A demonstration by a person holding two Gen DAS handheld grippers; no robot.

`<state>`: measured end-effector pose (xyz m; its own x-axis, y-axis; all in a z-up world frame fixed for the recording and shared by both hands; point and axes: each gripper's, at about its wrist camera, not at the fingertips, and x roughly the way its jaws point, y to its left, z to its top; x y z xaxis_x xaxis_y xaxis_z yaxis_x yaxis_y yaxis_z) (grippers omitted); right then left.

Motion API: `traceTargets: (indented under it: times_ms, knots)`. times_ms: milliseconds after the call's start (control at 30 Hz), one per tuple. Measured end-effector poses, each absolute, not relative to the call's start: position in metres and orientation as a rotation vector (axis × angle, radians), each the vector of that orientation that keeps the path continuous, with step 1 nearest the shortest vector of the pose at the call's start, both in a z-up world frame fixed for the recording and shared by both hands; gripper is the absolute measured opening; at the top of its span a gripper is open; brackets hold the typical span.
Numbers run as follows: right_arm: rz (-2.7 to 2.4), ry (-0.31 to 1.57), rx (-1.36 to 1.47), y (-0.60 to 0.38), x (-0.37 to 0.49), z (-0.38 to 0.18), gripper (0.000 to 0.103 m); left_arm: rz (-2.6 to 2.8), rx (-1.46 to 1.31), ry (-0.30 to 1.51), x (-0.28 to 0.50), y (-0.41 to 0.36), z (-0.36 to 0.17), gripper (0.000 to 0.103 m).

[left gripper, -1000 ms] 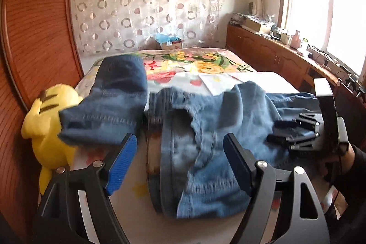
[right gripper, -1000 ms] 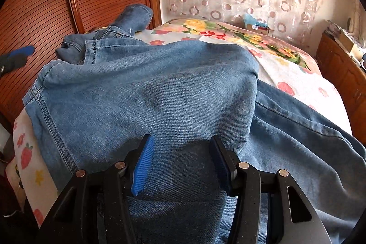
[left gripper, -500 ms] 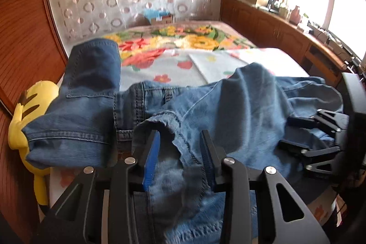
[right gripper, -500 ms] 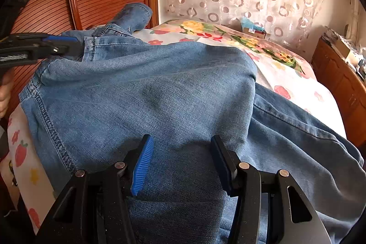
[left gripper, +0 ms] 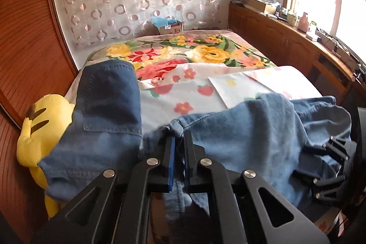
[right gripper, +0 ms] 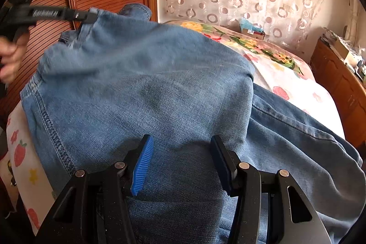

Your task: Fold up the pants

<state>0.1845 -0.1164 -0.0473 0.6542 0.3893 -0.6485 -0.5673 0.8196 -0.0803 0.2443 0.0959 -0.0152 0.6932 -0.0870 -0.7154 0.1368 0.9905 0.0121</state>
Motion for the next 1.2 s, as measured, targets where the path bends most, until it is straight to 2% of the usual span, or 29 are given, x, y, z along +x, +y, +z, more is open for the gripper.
traceTargets:
  times_ms: [167, 400, 700, 767, 833, 867, 933, 1067, 1200]
  knots:
    - [0.550, 0.659, -0.295, -0.118, 0.183, -0.048, 0.054, -0.154, 0.069, 0.837, 0.250, 0.100, -0.019, 0.012]
    - [0.549, 0.660, -0.301, -0.120, 0.183, -0.047, 0.054, -0.195, 0.052, 0.844, 0.227, 0.105, -0.030, 0.040]
    - [0.549, 0.656, -0.309, -0.124, 0.181, -0.047, 0.054, -0.181, 0.076, 0.881, 0.230, 0.092, -0.063, 0.040]
    - [0.549, 0.655, -0.309, -0.125, 0.181, -0.046, 0.054, -0.187, 0.066, 0.877, 0.233, 0.092, -0.066, 0.038]
    - [0.549, 0.655, -0.308, -0.125, 0.181, -0.047, 0.054, -0.201, 0.064, 0.871, 0.234, 0.092, -0.067, 0.012]
    - [0.549, 0.655, -0.308, -0.125, 0.181, -0.047, 0.054, -0.208, 0.067, 0.876, 0.233, 0.091, -0.067, 0.008]
    - [0.550, 0.655, -0.306, -0.125, 0.181, -0.047, 0.054, -0.203, 0.086, 0.852, 0.228, 0.091, -0.060, 0.005]
    - [0.550, 0.655, -0.307, -0.126, 0.180, -0.047, 0.054, -0.097, 0.077, 0.761, 0.227, 0.111, -0.031, 0.005]
    - [0.550, 0.653, -0.308, -0.126, 0.181, -0.047, 0.054, -0.066, 0.057, 0.753, 0.237, 0.122, -0.024, 0.005]
